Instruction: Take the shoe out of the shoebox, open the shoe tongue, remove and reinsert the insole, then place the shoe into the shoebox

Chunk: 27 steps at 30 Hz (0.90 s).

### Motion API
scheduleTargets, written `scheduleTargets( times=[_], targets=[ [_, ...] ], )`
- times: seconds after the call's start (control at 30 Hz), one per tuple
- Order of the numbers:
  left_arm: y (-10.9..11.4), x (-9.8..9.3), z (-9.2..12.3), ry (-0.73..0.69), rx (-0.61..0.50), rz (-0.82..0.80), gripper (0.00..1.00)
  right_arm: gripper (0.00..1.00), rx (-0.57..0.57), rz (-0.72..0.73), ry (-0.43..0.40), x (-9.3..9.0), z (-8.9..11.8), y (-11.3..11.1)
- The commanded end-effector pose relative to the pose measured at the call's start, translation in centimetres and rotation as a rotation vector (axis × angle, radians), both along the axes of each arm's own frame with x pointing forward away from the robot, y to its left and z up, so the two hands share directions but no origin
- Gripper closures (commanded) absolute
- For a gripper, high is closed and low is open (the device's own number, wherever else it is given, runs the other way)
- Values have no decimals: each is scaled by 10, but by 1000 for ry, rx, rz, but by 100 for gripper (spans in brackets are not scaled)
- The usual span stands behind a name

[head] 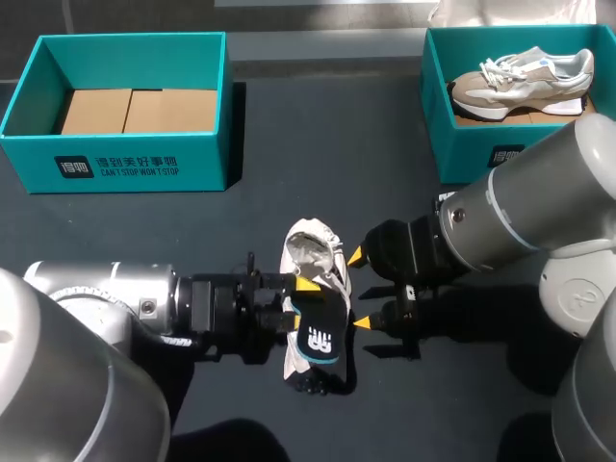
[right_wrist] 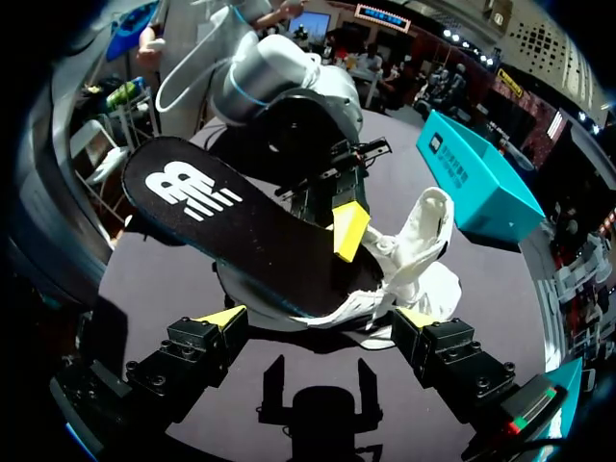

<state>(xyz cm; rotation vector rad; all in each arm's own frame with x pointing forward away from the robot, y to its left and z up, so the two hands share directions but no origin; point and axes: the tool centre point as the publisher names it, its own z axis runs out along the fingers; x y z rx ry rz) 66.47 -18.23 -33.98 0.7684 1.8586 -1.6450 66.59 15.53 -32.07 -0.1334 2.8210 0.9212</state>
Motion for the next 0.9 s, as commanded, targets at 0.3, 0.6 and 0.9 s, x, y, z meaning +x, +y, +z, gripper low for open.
scheduleTargets(
  times=[0.3,0.6,0.9],
  targets=[
    [6,-32,29,-49,-24,-17,66,0,1,-2,-2,-1,-1,0],
    [-3,-32,9,-41,22,-33,100,0,1,-2,-2,-1,-1,0],
    [-1,-4,-14,-59,47,7,100,0,1,-2,-2,-1,-1,0]
  ],
)
